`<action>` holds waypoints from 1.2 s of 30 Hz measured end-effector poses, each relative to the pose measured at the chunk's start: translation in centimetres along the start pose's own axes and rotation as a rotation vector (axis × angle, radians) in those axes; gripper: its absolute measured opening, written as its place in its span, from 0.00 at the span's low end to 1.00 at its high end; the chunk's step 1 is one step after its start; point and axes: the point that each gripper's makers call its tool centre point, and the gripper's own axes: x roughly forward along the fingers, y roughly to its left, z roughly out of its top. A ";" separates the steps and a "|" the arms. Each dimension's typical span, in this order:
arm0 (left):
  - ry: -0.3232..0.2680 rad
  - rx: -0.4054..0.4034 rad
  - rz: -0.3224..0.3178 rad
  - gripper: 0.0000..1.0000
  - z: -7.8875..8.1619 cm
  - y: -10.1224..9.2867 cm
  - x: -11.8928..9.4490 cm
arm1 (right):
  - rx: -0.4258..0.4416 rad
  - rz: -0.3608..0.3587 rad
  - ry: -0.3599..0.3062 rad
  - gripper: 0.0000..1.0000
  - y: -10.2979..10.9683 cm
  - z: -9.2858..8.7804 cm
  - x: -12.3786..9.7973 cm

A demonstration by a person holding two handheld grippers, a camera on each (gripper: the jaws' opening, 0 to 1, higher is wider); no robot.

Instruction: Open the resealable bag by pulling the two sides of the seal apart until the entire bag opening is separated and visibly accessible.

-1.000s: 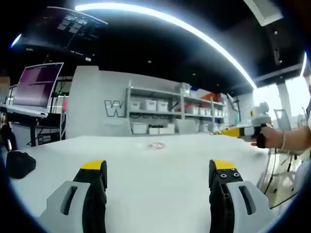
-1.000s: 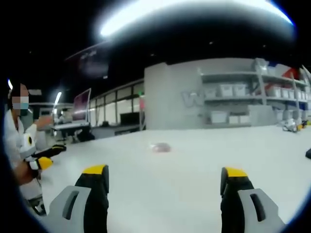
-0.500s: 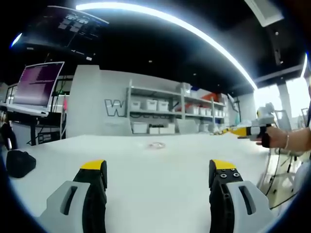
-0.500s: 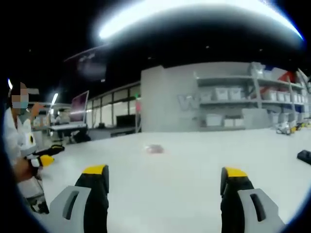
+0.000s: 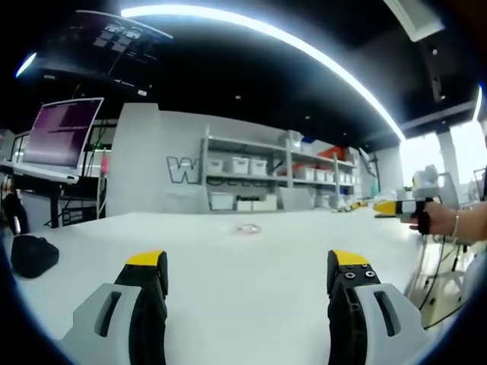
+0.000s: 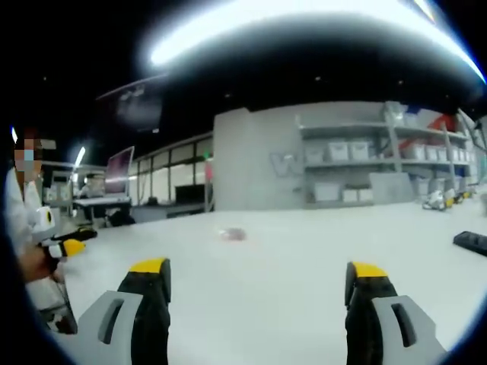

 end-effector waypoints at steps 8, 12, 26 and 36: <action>-0.005 0.004 0.009 0.84 0.1 0.1 0.0 | 0.001 0.002 -0.005 0.96 0.0 0.0 -0.2; -0.005 0.008 0.013 0.84 0.0 0.1 0.0 | -0.002 0.003 -0.008 0.96 0.1 -0.1 -0.3; -0.022 -0.002 0.032 0.84 0.3 0.3 0.1 | 0.003 -0.001 -0.010 0.96 0.0 -0.2 -0.4; -0.022 -0.020 0.024 0.85 0.6 0.4 0.2 | 0.024 -0.001 -0.023 0.96 -0.2 0.0 -0.5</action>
